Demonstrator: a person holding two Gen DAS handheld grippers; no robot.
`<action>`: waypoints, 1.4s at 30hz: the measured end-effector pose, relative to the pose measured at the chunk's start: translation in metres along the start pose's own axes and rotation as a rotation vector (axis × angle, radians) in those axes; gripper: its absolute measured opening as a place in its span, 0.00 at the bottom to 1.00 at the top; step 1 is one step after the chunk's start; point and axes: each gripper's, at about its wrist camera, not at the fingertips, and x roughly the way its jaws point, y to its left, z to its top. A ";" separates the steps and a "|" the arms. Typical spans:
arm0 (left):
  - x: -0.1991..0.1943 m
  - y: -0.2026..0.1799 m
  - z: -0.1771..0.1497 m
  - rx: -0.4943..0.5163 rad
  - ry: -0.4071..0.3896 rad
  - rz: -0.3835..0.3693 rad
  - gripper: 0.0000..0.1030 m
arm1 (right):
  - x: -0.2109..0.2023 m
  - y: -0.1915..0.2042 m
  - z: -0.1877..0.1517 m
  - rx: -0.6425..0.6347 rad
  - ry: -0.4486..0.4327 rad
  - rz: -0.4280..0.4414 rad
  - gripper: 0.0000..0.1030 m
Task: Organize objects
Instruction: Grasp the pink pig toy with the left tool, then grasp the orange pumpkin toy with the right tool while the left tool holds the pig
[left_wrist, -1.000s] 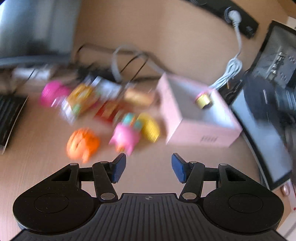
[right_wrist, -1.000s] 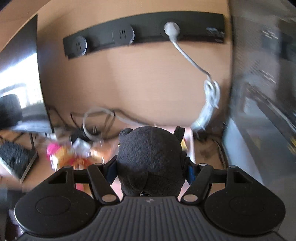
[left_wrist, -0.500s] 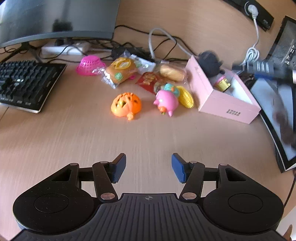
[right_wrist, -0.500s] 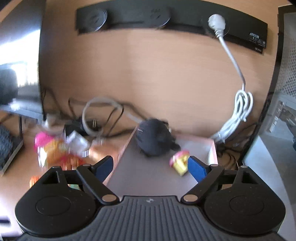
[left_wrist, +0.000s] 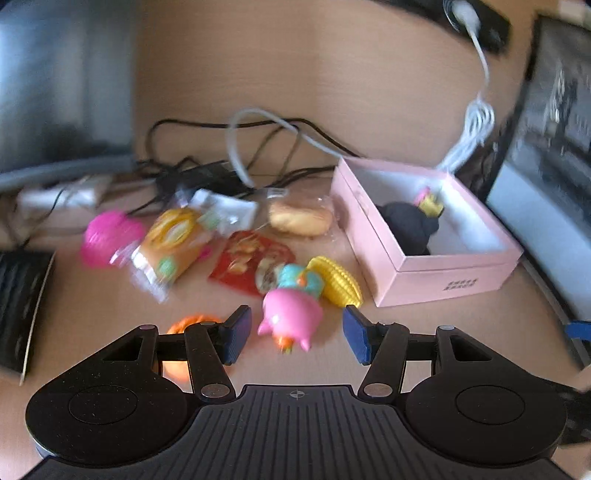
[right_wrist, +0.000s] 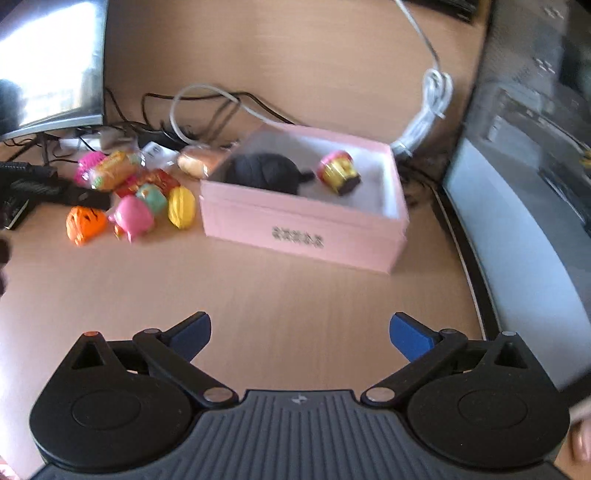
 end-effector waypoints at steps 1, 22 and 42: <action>0.010 -0.004 0.003 0.020 0.009 0.014 0.58 | -0.003 -0.002 -0.003 0.006 0.003 -0.006 1.00; -0.039 0.019 -0.047 -0.131 0.137 -0.004 0.47 | 0.023 0.041 -0.003 -0.043 0.103 0.079 1.00; -0.162 0.105 -0.115 -0.472 0.112 0.263 0.47 | 0.087 0.222 0.073 -0.291 0.053 0.374 0.98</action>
